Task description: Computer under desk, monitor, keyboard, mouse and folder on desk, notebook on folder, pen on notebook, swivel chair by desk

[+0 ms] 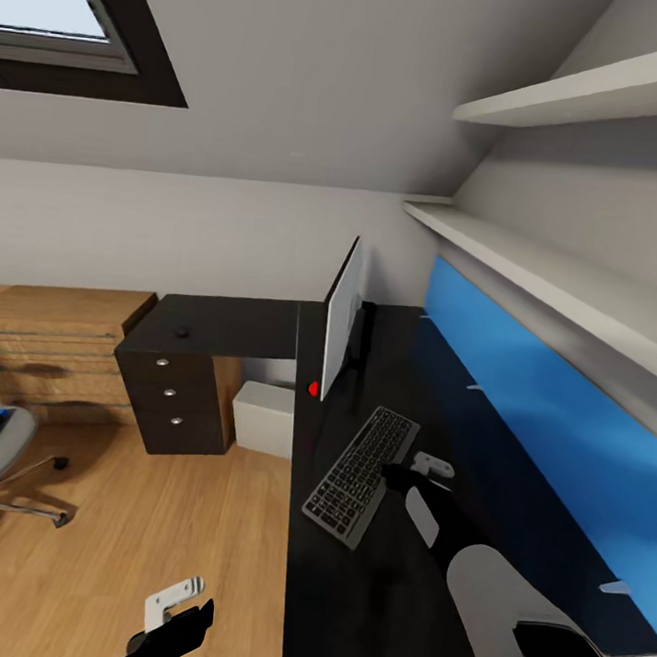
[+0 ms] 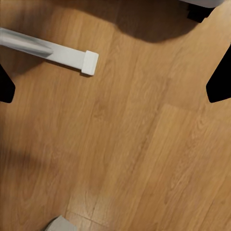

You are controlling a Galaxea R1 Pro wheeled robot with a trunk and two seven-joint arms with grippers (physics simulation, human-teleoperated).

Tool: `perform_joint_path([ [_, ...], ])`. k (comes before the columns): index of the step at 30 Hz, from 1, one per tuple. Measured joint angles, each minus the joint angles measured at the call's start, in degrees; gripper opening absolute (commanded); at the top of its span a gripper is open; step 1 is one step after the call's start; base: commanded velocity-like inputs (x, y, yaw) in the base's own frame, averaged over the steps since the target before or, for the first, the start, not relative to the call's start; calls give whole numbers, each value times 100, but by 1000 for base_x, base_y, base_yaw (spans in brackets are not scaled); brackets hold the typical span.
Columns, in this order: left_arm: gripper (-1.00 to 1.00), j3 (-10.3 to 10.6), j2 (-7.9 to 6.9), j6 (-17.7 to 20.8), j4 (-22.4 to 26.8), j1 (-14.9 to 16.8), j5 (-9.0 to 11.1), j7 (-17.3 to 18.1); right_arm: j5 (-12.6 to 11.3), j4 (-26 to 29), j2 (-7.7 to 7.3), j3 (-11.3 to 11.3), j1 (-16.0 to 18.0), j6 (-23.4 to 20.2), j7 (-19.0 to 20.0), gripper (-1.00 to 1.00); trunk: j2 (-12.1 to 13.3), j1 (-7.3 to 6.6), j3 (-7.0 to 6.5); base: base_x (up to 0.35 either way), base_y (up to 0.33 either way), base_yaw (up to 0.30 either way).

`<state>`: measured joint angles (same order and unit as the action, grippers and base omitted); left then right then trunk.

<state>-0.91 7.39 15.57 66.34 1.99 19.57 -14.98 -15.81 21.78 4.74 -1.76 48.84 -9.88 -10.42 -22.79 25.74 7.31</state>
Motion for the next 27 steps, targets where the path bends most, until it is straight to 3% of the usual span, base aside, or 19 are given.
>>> perform_joint_path([
  [27, 100, -10, -3, -3, 14, 0, 0, 6, 7, -24, -11, -8, 1, 124, 3, 100, 0, 1, 155, 3, 1, 173],
])
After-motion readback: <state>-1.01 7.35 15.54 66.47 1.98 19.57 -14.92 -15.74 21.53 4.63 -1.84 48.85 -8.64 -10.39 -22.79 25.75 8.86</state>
